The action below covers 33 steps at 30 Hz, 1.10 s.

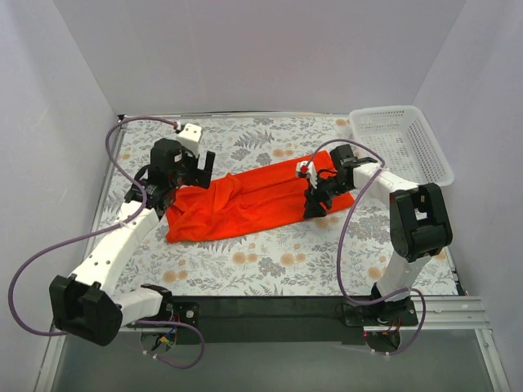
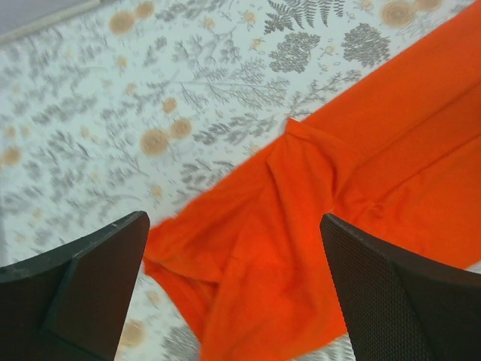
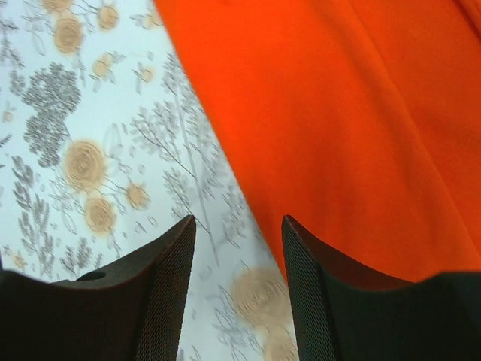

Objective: Fold and stack the t-shirts

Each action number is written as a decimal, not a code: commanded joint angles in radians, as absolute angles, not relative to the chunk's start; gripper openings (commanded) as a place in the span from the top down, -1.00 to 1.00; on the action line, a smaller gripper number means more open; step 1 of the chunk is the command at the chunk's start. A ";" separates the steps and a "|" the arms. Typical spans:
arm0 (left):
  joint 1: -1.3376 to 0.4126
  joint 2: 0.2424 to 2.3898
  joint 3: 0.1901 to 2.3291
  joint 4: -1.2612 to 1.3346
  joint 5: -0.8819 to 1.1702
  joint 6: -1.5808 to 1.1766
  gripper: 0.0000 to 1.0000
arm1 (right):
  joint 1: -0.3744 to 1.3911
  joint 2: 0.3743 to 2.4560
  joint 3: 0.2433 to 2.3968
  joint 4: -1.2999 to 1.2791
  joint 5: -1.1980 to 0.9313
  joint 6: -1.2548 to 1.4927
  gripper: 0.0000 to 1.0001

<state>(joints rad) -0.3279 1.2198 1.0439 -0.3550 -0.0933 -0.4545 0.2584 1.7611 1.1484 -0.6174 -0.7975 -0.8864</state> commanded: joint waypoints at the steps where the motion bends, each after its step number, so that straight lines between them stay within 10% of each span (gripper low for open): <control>1: -0.311 1.131 0.999 -0.524 -0.083 -0.838 -0.79 | 0.362 1.744 1.198 -0.607 -0.785 -0.809 0.05; 33: -0.296 0.667 0.655 -0.422 -0.107 -0.953 -0.42 | 0.637 2.344 1.979 -0.414 -0.692 0.071 0.05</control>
<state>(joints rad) -0.3027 0.7044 0.6704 -0.4446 -0.1051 -0.9504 0.6254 2.3226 1.9282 -0.4561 -0.7380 0.0189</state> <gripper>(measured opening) 0.711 0.477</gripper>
